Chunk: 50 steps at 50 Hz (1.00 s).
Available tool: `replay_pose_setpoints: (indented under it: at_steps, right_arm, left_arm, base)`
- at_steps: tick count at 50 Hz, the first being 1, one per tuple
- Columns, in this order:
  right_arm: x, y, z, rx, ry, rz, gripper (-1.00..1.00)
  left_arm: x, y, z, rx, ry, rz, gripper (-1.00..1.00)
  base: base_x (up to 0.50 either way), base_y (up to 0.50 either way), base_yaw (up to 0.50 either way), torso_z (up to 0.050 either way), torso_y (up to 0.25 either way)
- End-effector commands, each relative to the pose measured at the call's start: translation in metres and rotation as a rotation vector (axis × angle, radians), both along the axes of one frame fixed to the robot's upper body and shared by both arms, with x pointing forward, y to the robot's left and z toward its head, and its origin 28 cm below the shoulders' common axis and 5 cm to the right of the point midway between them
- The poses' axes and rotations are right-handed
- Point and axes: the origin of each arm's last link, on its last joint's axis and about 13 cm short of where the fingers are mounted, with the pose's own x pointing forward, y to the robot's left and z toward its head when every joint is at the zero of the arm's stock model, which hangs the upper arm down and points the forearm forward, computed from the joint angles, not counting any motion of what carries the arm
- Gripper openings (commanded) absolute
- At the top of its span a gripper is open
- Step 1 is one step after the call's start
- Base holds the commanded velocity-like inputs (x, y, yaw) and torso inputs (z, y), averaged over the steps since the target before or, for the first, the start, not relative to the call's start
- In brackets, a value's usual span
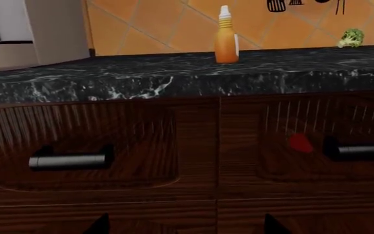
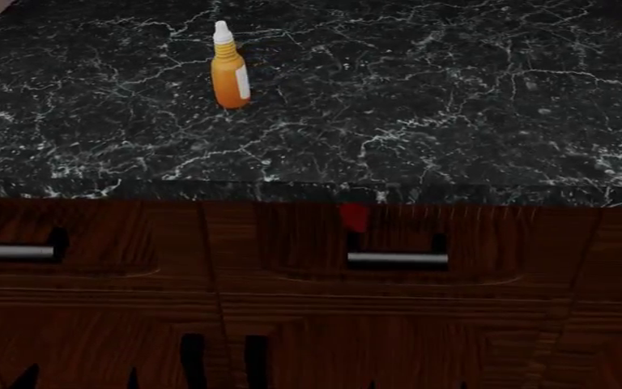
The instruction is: Open the right drawer.
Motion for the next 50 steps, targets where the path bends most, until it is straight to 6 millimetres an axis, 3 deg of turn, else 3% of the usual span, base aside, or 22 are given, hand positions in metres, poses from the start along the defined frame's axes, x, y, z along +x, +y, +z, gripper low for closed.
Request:
replay_pose_setpoints:
  at_steps: [1, 45, 50]
  right_arm:
    - [0.0006, 0.0014, 0.0028, -0.004, -0.006, 0.006, 1.0]
    - [0.0007, 0.001, 0.0029, -0.004, -0.004, 0.008, 1.0]
    - [0.0004, 0.0012, 0.0029, -0.005, -0.005, 0.009, 1.0]
  left_arm:
    - [0.0001, 0.0, 0.0, 0.001, -0.002, -0.014, 1.0]
    - [0.0001, -0.0008, 0.0001, 0.003, 0.001, -0.018, 1.0]
    - [-0.0001, -0.0011, 0.0008, 0.005, -0.003, -0.016, 1.0]
  base:
    - [0.0, 0.0, 0.0, 0.0, 0.0]
    - [0.0, 0.0, 0.0, 0.0, -0.18]
    - [0.0, 0.0, 0.0, 0.0, -0.005]
